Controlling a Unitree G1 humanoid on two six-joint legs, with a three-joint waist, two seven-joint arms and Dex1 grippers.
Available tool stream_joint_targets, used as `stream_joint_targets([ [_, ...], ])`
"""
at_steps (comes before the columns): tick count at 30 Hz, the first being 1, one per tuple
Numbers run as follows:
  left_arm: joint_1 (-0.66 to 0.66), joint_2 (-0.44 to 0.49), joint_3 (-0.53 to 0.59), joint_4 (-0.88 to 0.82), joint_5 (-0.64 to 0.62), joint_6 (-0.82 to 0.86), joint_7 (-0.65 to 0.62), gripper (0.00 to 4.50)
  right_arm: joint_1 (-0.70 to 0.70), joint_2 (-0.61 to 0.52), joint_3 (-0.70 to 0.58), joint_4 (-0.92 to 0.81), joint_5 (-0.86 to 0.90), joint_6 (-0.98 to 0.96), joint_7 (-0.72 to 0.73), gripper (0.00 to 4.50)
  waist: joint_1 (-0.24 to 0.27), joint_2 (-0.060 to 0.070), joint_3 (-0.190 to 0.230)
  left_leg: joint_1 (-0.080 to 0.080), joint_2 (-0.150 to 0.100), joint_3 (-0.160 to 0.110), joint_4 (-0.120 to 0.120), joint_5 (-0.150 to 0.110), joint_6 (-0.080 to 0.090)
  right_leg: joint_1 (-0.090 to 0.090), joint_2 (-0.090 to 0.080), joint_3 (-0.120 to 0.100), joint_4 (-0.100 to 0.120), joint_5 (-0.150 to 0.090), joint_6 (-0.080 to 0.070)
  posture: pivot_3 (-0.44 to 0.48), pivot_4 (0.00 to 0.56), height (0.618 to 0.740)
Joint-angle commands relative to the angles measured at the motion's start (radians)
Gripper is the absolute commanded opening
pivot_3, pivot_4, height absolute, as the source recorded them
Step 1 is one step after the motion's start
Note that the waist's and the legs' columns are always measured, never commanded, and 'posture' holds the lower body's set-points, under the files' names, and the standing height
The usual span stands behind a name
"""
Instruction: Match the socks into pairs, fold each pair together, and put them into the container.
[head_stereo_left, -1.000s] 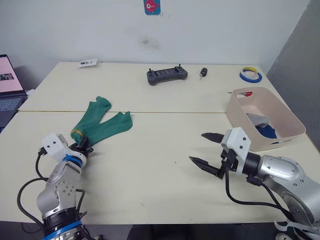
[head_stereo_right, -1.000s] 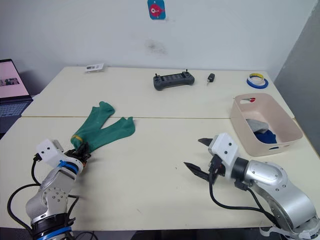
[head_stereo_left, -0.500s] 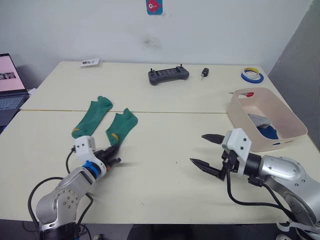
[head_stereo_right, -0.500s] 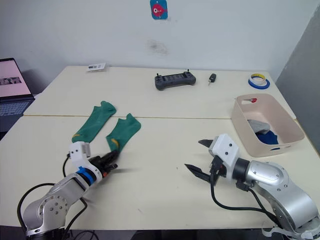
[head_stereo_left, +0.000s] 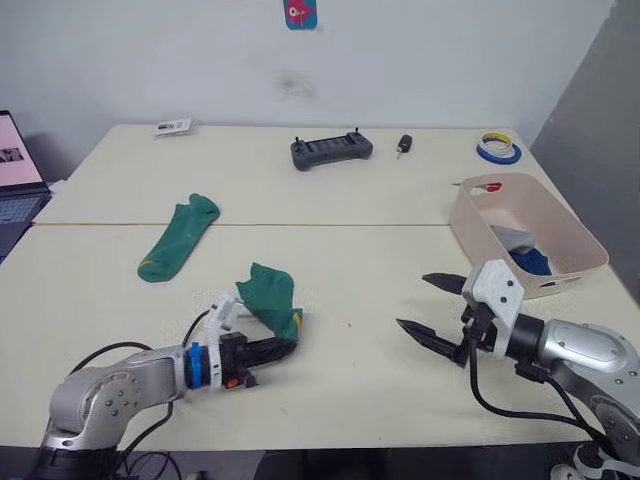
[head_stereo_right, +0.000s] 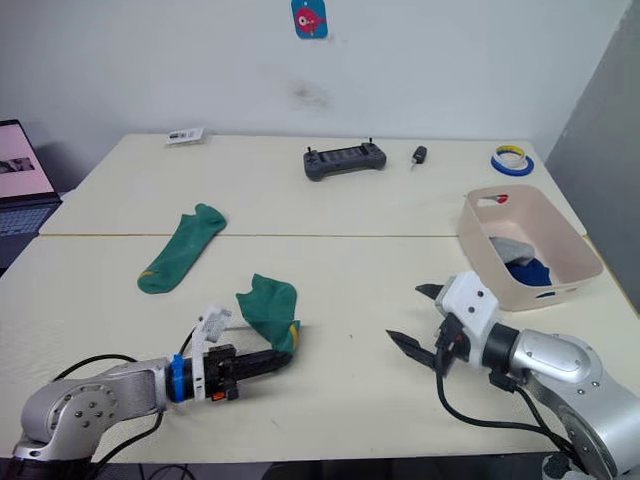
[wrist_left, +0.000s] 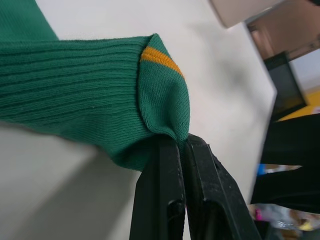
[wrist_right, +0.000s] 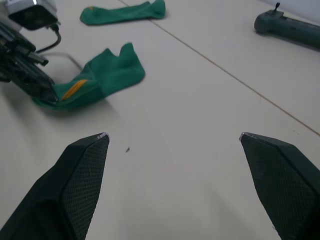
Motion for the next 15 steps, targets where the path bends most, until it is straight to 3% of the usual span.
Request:
stream_joint_targets([
  [1, 0.077, 0.041, 0.14, -0.015, -0.114, 0.031, -0.055, 0.03, -0.034, 0.008, 0.011, -0.007, 0.024, 0.008, -0.011, 4.5, 0.003, 0.0, 0.0, 0.0, 0.0, 0.0, -0.002, 0.0, 0.0, 0.0, 0.0, 0.0, -0.001, 0.0, 0.0, 0.0, 0.15, 0.74],
  [10, 0.209, 0.003, 0.397, 0.116, -0.141, -0.015, 0.076, 0.03, -0.172, 0.074, 0.186, 0.091, -0.019, 0.017, -0.018, 4.5, 0.005, 0.001, 0.0, 0.001, 0.0, 0.0, -0.007, 0.0, 0.0, 0.0, -0.002, -0.002, -0.005, 0.0, 0.0, 0.0, 0.15, 0.74],
  [15, 0.225, -0.043, 0.449, 0.173, -0.103, -0.068, 0.145, 0.03, -0.316, 0.244, 0.319, 0.235, -0.063, 0.067, -0.103, 4.5, 0.003, 0.0, 0.0, 0.001, 0.0, 0.0, -0.007, 0.0, 0.0, 0.0, -0.002, -0.002, -0.005, 0.0, -0.001, 0.0, 0.15, 0.74],
])
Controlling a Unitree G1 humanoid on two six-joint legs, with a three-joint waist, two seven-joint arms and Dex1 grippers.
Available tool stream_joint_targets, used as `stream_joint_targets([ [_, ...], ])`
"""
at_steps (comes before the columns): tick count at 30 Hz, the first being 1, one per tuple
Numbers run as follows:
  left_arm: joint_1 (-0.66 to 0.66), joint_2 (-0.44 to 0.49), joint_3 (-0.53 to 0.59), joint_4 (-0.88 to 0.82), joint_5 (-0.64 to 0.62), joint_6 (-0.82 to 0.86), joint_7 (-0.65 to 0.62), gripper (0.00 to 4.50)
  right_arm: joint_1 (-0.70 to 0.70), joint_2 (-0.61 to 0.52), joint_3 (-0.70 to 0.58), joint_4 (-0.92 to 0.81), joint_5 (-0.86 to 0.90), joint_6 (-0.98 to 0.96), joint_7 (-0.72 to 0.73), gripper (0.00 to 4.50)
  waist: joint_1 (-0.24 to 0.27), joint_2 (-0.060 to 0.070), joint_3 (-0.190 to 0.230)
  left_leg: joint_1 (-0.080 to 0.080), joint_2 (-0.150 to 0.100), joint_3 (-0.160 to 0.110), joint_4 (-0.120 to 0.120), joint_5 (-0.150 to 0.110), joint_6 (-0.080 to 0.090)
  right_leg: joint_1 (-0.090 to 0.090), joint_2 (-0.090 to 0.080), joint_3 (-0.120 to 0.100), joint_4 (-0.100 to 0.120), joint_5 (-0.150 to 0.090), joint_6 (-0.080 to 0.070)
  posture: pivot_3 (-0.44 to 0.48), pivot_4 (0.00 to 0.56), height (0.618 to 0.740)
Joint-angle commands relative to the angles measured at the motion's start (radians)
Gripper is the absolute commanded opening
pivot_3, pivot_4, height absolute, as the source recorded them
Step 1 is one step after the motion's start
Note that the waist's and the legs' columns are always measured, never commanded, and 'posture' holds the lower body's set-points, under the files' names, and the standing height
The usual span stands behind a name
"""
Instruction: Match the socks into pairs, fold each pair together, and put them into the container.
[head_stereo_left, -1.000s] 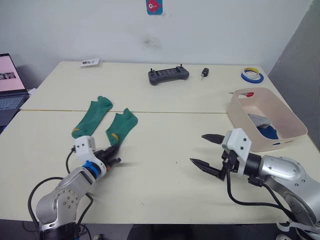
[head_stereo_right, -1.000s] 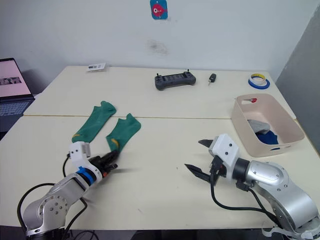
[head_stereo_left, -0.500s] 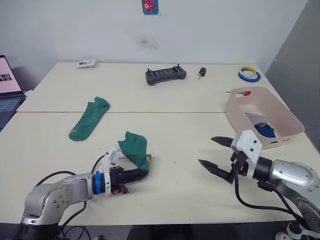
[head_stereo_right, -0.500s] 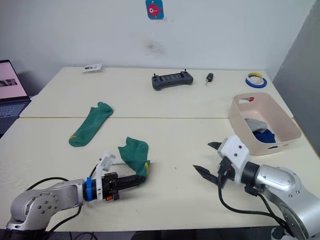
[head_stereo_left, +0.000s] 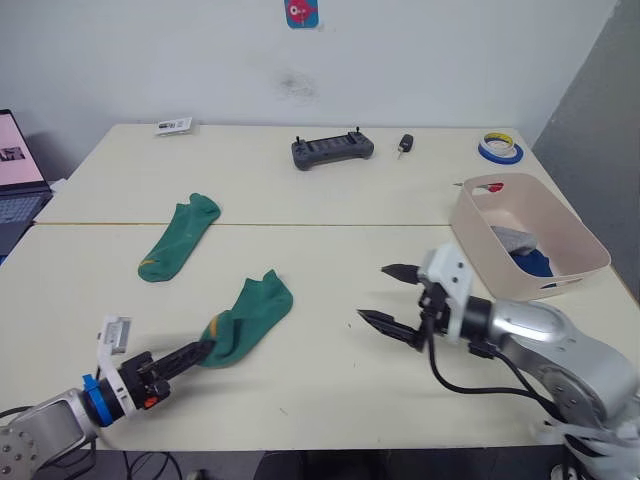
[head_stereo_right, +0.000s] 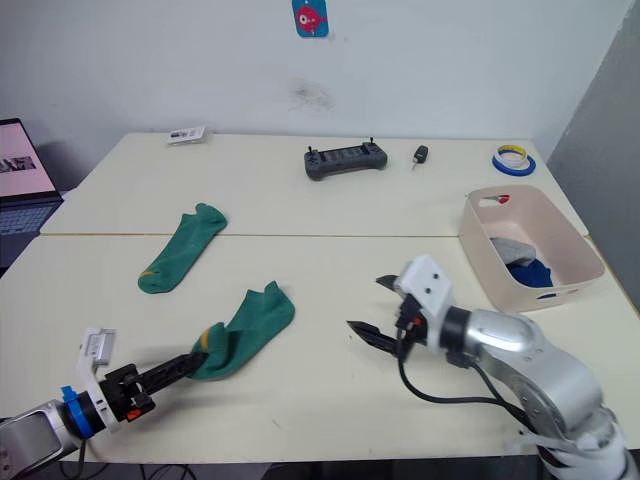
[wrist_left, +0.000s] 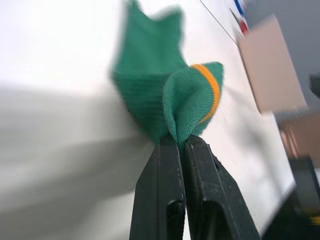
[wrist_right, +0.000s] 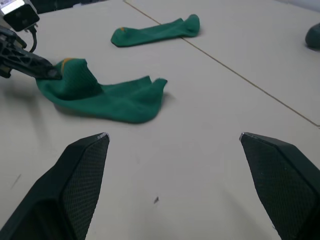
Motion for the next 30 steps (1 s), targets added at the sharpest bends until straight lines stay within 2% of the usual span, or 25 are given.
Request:
stream_joint_targets([
  [1, -0.009, -0.034, 0.049, 0.036, 0.021, -0.057, 0.057, 0.03, -0.098, 0.132, 0.079, 0.101, -0.038, 0.025, -0.074, 4.5, -0.001, 0.0, 0.0, 0.0, 0.0, 0.0, 0.0, 0.0, 0.0, 0.0, 0.0, 0.0, 0.0, 0.0, 0.0, 0.0, 0.15, 0.74],
  [8, -0.022, -0.049, 0.031, 0.029, 0.026, -0.073, 0.08, 0.03, -0.267, 0.361, 0.213, 0.484, -0.195, -0.08, -0.114, 4.5, -0.001, 0.0, 0.0, 0.0, -0.001, 0.0, 0.0, 0.0, -0.001, -0.001, -0.001, 0.0, 0.001, 0.0, 0.0, 0.0, 0.15, 0.74],
  [15, -0.016, -0.057, 0.017, 0.017, 0.037, -0.084, 0.088, 0.03, -0.388, 0.544, 0.207, 0.873, -0.297, -0.265, -0.108, 4.5, -0.004, 0.0, 0.0, 0.0, 0.0, 0.001, 0.0, 0.001, -0.001, -0.002, -0.001, 0.0, 0.003, 0.0, -0.001, 0.0, 0.15, 0.74],
  [23, -0.015, -0.067, 0.011, 0.008, 0.049, -0.088, 0.096, 0.03, -0.439, 0.656, 0.19, 1.098, -0.342, -0.355, -0.058, 4.5, -0.008, 0.0, 0.0, 0.0, 0.0, 0.001, 0.0, 0.001, -0.001, -0.003, -0.001, 0.0, 0.003, 0.0, -0.001, 0.0, 0.15, 0.74],
  [26, -0.02, -0.068, 0.008, 0.009, 0.053, -0.091, 0.098, 0.0, -0.431, 0.678, 0.197, 1.101, -0.352, -0.357, -0.034, 3.88, -0.01, 0.0, 0.0, 0.0, 0.0, 0.001, 0.0, 0.001, -0.001, -0.003, -0.001, 0.0, 0.004, 0.0, -0.001, 0.0, 0.15, 0.74],
  [30, -0.026, -0.066, 0.006, 0.013, 0.061, -0.095, 0.096, 0.0, -0.409, 0.686, 0.186, 1.071, -0.364, -0.368, -0.023, 2.51, -0.011, 0.0, 0.0, 0.0, 0.0, 0.0, 0.0, 0.001, -0.001, -0.004, -0.001, 0.0, 0.005, 0.0, -0.001, 0.0, 0.15, 0.74],
])
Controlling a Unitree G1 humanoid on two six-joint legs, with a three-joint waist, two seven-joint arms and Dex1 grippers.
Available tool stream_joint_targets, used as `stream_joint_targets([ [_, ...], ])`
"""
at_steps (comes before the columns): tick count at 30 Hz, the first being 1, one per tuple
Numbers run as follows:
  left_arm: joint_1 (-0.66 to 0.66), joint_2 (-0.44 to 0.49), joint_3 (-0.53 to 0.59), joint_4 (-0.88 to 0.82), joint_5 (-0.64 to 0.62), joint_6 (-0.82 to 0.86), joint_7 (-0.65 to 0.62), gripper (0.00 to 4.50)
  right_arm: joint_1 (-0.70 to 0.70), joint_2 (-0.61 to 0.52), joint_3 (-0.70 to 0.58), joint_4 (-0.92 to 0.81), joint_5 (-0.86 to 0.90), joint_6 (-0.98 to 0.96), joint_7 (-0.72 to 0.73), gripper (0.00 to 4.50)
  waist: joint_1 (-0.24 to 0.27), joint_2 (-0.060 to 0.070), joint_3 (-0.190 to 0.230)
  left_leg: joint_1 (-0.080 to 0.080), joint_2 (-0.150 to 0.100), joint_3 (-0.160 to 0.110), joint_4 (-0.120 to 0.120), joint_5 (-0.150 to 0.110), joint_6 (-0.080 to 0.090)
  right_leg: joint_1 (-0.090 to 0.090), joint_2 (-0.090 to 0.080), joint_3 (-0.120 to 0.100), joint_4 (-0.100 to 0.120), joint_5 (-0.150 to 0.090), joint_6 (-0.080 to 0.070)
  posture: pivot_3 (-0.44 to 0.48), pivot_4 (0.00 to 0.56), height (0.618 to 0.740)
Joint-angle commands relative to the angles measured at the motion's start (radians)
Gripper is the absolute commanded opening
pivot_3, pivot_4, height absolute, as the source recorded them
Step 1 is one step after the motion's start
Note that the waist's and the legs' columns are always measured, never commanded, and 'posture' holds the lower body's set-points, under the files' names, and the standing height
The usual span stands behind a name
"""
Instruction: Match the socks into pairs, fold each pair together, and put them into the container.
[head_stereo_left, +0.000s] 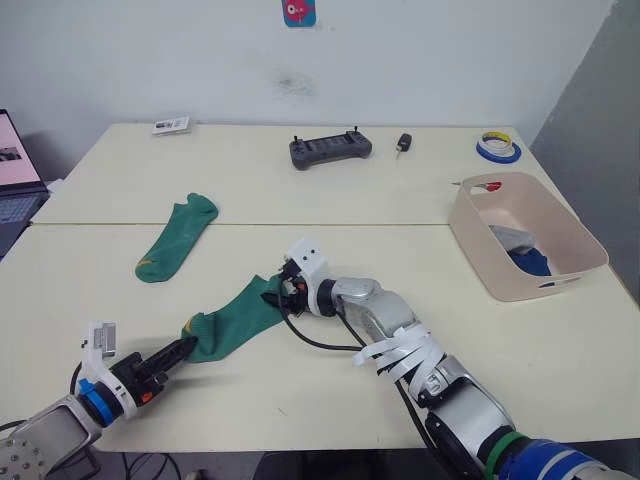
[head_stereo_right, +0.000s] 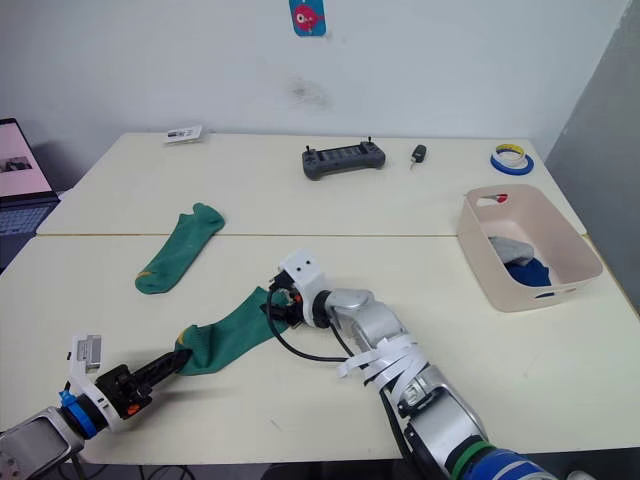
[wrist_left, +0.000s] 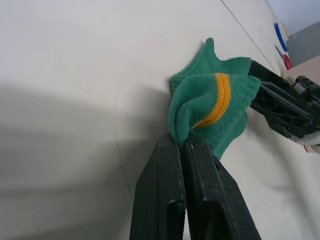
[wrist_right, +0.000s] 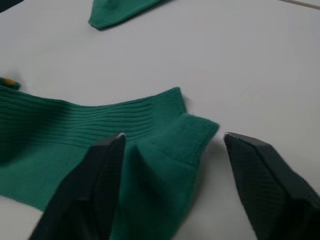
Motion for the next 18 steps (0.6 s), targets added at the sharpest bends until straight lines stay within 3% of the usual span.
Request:
stream_joint_targets([
  [1, -0.004, 0.002, 0.006, -0.014, 0.003, -0.02, -0.005, 0.0, 0.012, 0.019, -0.019, -0.058, -0.003, -0.031, 0.014, 2.16, 0.0, 0.0, 0.0, 0.0, 0.0, 0.0, 0.0, 0.0, 0.0, 0.0, 0.0, 0.0, 0.0, 0.0, 0.0, 0.0, 0.15, 0.74],
  [7, -0.089, 0.007, 0.004, 0.01, 0.014, -0.053, 0.011, 0.0, 0.126, -0.057, -0.038, -0.309, -0.003, -0.003, -0.001, 0.04, 0.008, 0.0, 0.0, -0.002, 0.0, -0.001, 0.0, 0.0, 0.0, -0.001, -0.001, -0.001, 0.0, 0.0, 0.0, 0.0, 0.15, 0.74],
  [18, -0.269, -0.046, -0.169, -0.09, 0.034, -0.058, 0.047, 0.0, 0.505, -0.292, -0.144, -0.941, 0.039, 0.114, -0.047, 0.04, 0.007, -0.001, -0.001, -0.003, -0.001, -0.001, 0.0, 0.0, -0.001, 0.0, -0.002, -0.002, -0.002, 0.0, 0.0, 0.0, 0.15, 0.74],
])
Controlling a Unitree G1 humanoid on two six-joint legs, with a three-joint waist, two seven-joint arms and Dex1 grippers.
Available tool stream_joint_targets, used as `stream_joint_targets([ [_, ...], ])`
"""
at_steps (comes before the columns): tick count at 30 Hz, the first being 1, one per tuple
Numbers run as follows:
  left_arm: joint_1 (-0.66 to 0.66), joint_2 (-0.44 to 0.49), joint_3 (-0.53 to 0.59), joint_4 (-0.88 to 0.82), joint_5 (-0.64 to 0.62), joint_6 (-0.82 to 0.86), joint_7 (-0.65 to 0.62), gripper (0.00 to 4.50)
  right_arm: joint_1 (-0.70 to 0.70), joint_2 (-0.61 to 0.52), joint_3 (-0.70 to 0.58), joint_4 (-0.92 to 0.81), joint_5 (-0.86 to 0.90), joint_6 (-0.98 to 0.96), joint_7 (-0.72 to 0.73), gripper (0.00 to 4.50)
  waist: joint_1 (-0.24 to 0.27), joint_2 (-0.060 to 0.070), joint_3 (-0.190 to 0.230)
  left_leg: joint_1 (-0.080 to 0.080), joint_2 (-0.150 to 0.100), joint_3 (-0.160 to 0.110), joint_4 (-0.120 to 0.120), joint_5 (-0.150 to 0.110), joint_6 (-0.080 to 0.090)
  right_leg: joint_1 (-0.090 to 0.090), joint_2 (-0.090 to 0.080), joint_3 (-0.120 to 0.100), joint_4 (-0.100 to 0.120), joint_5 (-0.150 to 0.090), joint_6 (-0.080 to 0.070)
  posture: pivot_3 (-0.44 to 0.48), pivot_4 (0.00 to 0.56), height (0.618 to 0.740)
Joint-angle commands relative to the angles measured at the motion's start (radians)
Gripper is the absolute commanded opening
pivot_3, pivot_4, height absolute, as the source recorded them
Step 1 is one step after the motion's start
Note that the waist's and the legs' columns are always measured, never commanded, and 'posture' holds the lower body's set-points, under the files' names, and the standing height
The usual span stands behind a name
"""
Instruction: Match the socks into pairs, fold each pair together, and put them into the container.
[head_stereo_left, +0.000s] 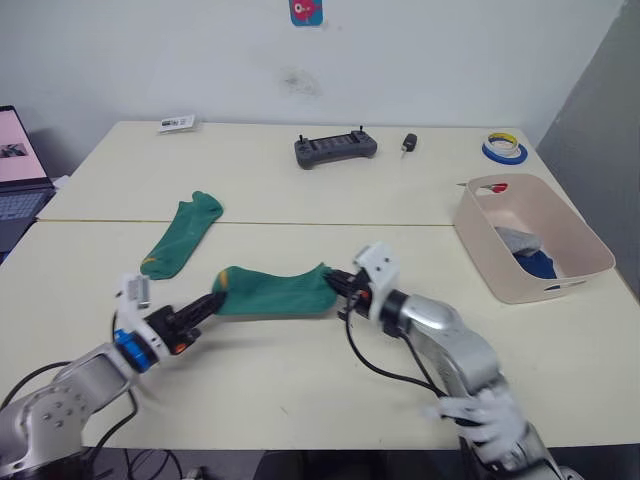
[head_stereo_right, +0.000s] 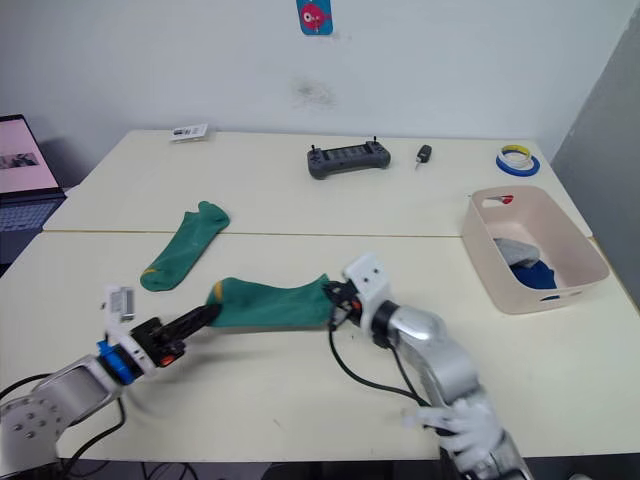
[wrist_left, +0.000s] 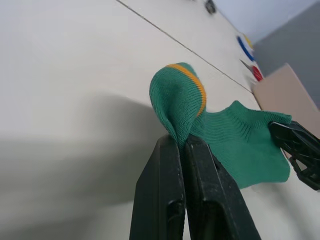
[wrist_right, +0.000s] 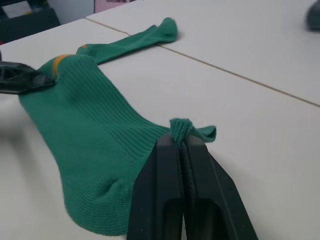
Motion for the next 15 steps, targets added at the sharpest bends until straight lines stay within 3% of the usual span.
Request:
stream_joint_targets([
  [1, -0.025, -0.006, -0.048, -0.054, 0.004, -0.01, 0.006, 0.0, 0.087, -0.013, -0.062, -0.185, 0.03, 0.026, -0.046, 0.04, -0.006, 0.0, 0.0, 0.001, 0.0, 0.0, 0.0, 0.0, 0.0, 0.0, 0.001, 0.001, 0.0, 0.0, 0.0, 0.0, 0.15, 0.74],
  [8, 0.047, -0.014, -0.175, -0.115, 0.17, -0.085, 0.034, 0.0, 0.379, -0.058, -0.08, -0.356, 0.016, -0.016, -0.105, 0.04, -0.006, 0.001, 0.001, 0.001, 0.001, 0.001, -0.002, 0.001, -0.002, 0.0, 0.003, 0.003, -0.001, 0.0, 0.0, 0.0, 0.15, 0.74],
  [12, 0.12, -0.031, -0.157, -0.172, 0.233, -0.139, 0.089, 0.0, 0.434, -0.074, -0.056, -0.345, -0.004, -0.051, -0.116, 0.04, -0.005, 0.001, 0.001, 0.002, 0.001, 0.001, -0.001, 0.001, -0.003, 0.0, 0.003, 0.003, -0.001, 0.0, 0.0, 0.0, 0.15, 0.74],
  [15, 0.177, -0.041, -0.118, -0.213, 0.214, -0.144, 0.102, 0.0, 0.432, -0.082, -0.053, -0.31, -0.019, -0.08, -0.112, 0.04, -0.003, 0.001, 0.0, 0.002, 0.001, 0.001, -0.002, 0.001, -0.003, 0.0, 0.003, 0.003, -0.001, 0.0, 0.0, 0.0, 0.15, 0.74],
])
